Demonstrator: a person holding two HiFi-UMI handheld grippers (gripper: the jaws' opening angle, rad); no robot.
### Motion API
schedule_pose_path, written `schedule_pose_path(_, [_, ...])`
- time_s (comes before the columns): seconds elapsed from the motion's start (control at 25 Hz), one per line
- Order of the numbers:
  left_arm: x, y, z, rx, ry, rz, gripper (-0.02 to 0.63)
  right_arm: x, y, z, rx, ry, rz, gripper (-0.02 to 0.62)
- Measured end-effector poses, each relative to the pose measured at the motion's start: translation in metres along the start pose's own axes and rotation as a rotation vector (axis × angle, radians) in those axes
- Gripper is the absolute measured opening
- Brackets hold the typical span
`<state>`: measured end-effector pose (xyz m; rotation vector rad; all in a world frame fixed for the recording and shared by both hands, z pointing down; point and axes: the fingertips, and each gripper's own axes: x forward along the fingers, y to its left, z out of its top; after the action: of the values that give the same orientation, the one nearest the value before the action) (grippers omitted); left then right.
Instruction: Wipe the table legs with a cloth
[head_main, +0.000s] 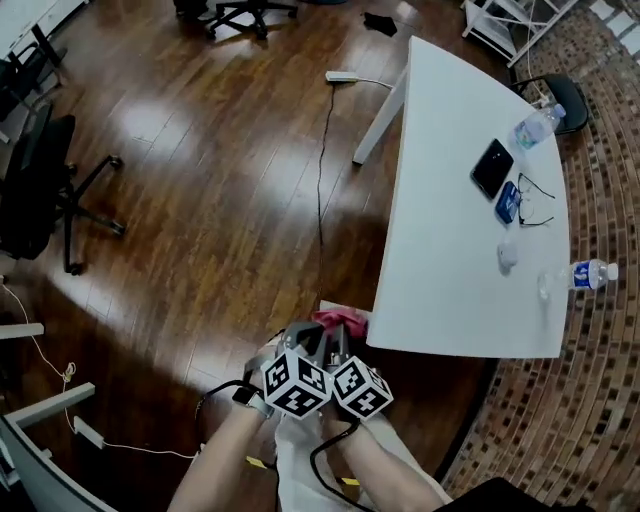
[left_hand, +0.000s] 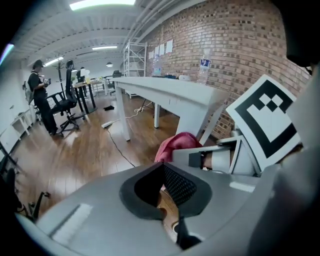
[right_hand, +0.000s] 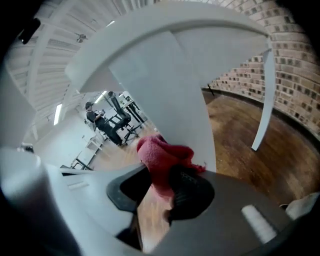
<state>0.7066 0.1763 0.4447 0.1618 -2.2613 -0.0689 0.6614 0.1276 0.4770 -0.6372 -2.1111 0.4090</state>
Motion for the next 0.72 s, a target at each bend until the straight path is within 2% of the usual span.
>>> schedule_pose_path(0.16, [-0.035, 0.021, 0.025, 0.054, 0.037, -0.074, 0.0, -0.017, 0.026, 0.027, 0.056, -0.095, -0.147, 0.101])
schedule_pose_path(0.36, [-0.05, 0.042, 0.049, 0.192, 0.114, -0.164, 0.0, -0.015, 0.03, 0.048, 0.198, -0.165, -0.328, 0.101])
schedule_pose_path(0.56, [-0.029, 0.082, 0.088, 0.272, 0.142, -0.253, 0.0, -0.004, 0.025, 0.066, 0.306, -0.239, -0.533, 0.101])
schedule_pose_path(0.72, [-0.001, 0.13, 0.121, 0.329, 0.143, -0.325, 0.0, 0.009, 0.02, 0.083, 0.382, -0.297, -0.707, 0.101])
